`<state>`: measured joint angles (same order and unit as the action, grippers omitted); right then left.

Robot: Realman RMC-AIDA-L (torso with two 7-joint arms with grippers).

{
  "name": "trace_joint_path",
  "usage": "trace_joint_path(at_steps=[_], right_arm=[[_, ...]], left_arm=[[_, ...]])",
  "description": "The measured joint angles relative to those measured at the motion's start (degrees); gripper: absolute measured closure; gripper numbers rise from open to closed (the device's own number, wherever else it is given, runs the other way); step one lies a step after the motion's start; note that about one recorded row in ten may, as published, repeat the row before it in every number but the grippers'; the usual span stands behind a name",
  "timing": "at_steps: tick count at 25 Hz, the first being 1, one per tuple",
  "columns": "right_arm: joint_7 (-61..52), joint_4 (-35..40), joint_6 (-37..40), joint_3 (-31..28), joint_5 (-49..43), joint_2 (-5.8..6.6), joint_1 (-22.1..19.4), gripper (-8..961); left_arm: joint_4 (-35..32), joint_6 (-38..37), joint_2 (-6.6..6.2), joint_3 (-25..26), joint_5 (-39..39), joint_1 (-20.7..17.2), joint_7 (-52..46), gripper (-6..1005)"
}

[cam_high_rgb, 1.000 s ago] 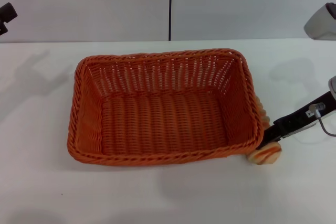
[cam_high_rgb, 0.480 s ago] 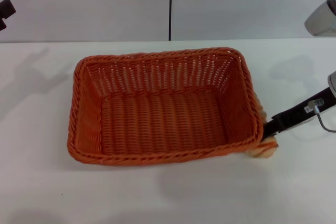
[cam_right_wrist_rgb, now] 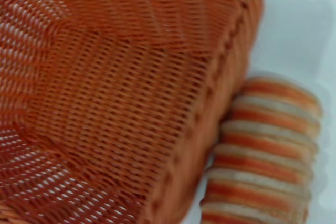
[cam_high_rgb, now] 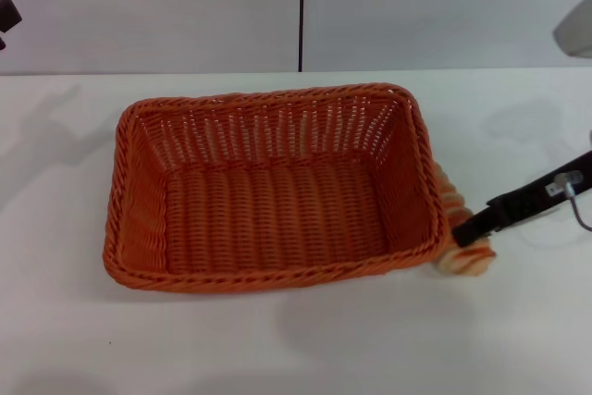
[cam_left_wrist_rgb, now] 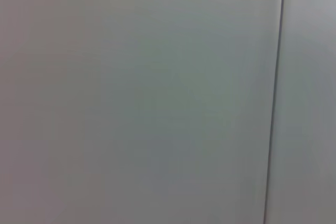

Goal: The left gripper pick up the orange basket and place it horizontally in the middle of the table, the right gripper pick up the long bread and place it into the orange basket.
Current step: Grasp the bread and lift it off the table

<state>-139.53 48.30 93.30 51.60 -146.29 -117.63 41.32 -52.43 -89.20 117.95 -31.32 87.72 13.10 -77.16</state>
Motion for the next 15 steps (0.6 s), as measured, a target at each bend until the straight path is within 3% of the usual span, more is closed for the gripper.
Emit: trace_joint_path(at_steps=[9, 15], right_arm=[[-5.37, 12.46, 1.97, -0.85, 0.05, -0.09, -9.42, 761], [-4.67, 20.95, 4.7, -5.24, 0.0, -0.65, -11.49, 805]], left_arm=[[0.53, 0.0, -0.08, 1.38, -0.27, 0.06, 1.17, 183], [1.11, 0.03, -0.16, 1.36, -0.3, 1.1, 1.71, 183]])
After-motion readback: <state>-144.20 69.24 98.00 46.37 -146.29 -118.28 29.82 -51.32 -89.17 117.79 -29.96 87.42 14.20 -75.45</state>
